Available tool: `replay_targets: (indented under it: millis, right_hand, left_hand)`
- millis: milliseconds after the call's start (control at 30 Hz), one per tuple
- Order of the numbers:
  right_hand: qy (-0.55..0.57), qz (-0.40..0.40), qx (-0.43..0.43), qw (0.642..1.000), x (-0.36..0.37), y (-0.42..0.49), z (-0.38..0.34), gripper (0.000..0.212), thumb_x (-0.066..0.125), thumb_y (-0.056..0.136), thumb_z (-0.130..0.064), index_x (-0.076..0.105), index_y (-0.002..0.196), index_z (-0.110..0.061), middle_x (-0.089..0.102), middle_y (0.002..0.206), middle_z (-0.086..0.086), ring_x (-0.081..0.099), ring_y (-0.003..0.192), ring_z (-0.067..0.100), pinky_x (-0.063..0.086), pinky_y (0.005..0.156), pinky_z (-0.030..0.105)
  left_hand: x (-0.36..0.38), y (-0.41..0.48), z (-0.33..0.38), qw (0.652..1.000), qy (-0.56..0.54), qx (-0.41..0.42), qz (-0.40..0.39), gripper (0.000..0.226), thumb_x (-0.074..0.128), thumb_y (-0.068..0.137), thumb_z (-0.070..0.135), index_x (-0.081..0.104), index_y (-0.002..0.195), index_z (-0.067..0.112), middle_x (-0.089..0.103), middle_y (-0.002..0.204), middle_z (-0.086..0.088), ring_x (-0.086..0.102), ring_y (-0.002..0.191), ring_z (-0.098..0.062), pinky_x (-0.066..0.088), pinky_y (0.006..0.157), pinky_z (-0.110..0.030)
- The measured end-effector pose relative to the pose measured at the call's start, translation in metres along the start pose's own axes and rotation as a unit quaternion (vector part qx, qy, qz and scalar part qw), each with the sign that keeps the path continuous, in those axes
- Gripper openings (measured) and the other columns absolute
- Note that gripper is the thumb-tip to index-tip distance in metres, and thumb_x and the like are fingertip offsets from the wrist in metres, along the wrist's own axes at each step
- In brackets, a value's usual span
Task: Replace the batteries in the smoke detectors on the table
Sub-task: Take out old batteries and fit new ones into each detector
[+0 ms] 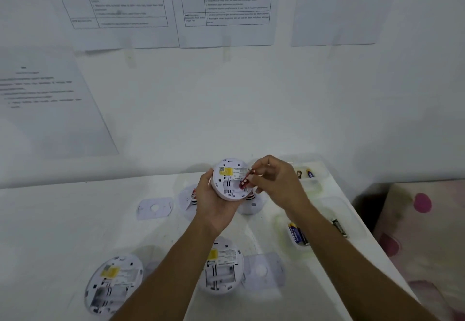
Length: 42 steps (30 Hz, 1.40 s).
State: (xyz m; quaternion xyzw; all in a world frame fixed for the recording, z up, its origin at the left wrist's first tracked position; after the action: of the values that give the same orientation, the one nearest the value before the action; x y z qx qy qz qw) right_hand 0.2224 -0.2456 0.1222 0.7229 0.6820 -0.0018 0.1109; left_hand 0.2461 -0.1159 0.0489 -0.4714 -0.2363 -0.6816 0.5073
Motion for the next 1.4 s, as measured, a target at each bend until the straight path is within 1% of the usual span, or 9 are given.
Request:
replay_targets:
  millis: [100,267,500,633,733,933,1033,1300,1400]
  right_hand:
    - [-0.021,0.071,-0.015,0.997,0.012,-0.015,0.01,0.012,0.075,0.08,-0.006,0.065,0.084,-0.01,0.072,0.077,-0.002,0.068,0.07,0.011,0.056,0.062,0.032]
    - [-0.134,0.194,-0.075,0.969,0.018,-0.036,0.01,0.011,0.079,0.078,-0.019,0.068,0.082,-0.02,0.056,0.092,-0.006,0.052,0.081,-0.005,0.039,0.068,0.007]
    - [-0.275,0.196,-0.171,0.926,0.043,-0.058,0.005,0.02,0.058,0.091,-0.029,0.069,0.102,-0.017,0.05,0.11,-0.005,0.05,0.099,0.011,0.044,0.075,0.015]
    - [-0.422,0.147,-0.239,0.862,0.055,-0.064,0.008,0.032,0.049,0.093,-0.032,0.066,0.116,-0.017,0.055,0.118,0.003,0.053,0.104,0.023,0.049,0.078,0.038]
    - [-0.414,0.104,-0.233,0.874,0.05,-0.057,0.01,0.032,0.048,0.094,-0.035,0.066,0.117,-0.022,0.052,0.121,0.001,0.05,0.108,0.022,0.046,0.082,0.037]
    - [-0.235,0.009,-0.165,0.958,0.016,-0.02,0.008,0.02,0.062,0.091,-0.02,0.073,0.108,-0.024,0.06,0.098,-0.012,0.055,0.091,0.001,0.036,0.076,0.005]
    - [-0.216,0.052,-0.113,0.968,-0.029,0.012,0.004,0.017,0.065,0.088,-0.007,0.074,0.093,-0.02,0.07,0.079,-0.012,0.062,0.07,0.0,0.04,0.064,0.005]
    - [-0.416,-0.059,0.095,0.902,-0.087,0.086,0.068,0.018,0.067,0.083,-0.012,0.073,0.099,-0.018,0.075,0.078,0.0,0.07,0.069,0.018,0.059,0.071,0.032]
    - [-0.442,-0.09,0.131,0.883,-0.086,0.096,0.082,0.025,0.071,0.081,-0.01,0.072,0.105,-0.015,0.073,0.097,0.006,0.072,0.081,0.022,0.058,0.078,0.033]
  left_hand:
    - [0.0,-0.007,0.0,1.0,0.018,0.017,0.019,0.049,0.04,0.095,0.038,0.067,0.12,0.007,0.061,0.127,-0.023,0.058,0.111,-0.035,0.041,0.101,-0.047]
    - [-0.002,-0.013,0.004,0.998,0.047,0.034,0.039,0.056,0.035,0.099,0.046,0.054,0.137,0.01,0.059,0.134,-0.02,0.054,0.124,-0.036,0.041,0.106,-0.044]
    - [-0.005,-0.021,0.009,0.996,0.051,0.035,0.066,0.067,0.033,0.096,0.062,0.058,0.132,0.011,0.065,0.127,-0.018,0.065,0.107,-0.03,0.06,0.071,-0.034]
    - [-0.009,-0.022,0.009,0.995,0.068,0.036,0.07,0.064,0.031,0.097,0.06,0.059,0.13,0.013,0.066,0.125,-0.016,0.064,0.11,-0.03,0.055,0.091,-0.041]
    - [-0.01,-0.019,0.012,0.995,0.052,0.042,0.072,0.064,0.032,0.099,0.057,0.055,0.135,0.01,0.062,0.13,-0.019,0.057,0.121,-0.033,0.046,0.102,-0.044]
    - [-0.004,-0.009,0.017,0.998,0.014,0.037,0.056,0.06,0.033,0.1,0.054,0.055,0.134,0.01,0.061,0.131,-0.022,0.053,0.126,-0.037,0.037,0.11,-0.052]
    - [-0.004,-0.004,0.013,0.998,-0.004,0.028,0.05,0.058,0.037,0.1,0.053,0.055,0.135,0.011,0.06,0.133,-0.021,0.051,0.129,-0.038,0.032,0.114,-0.054]
    - [-0.006,0.009,0.002,0.999,0.003,0.001,0.046,0.058,0.038,0.098,0.053,0.057,0.133,0.01,0.06,0.133,-0.02,0.05,0.13,-0.037,0.032,0.114,-0.053]
    - [-0.006,0.014,0.0,0.999,0.001,-0.006,0.043,0.058,0.039,0.098,0.053,0.057,0.133,0.01,0.06,0.133,-0.021,0.049,0.13,-0.038,0.03,0.115,-0.053]
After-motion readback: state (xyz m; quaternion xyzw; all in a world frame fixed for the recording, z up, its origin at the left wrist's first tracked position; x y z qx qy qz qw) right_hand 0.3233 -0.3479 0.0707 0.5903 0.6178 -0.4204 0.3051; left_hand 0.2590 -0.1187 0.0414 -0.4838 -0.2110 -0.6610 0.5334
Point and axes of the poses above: each hand's wrist, its own y-axis towards the middle knuckle, its own x-axis out of the palm, z = x × y, the point moved 8 cm from there along y, towards the middle knuckle
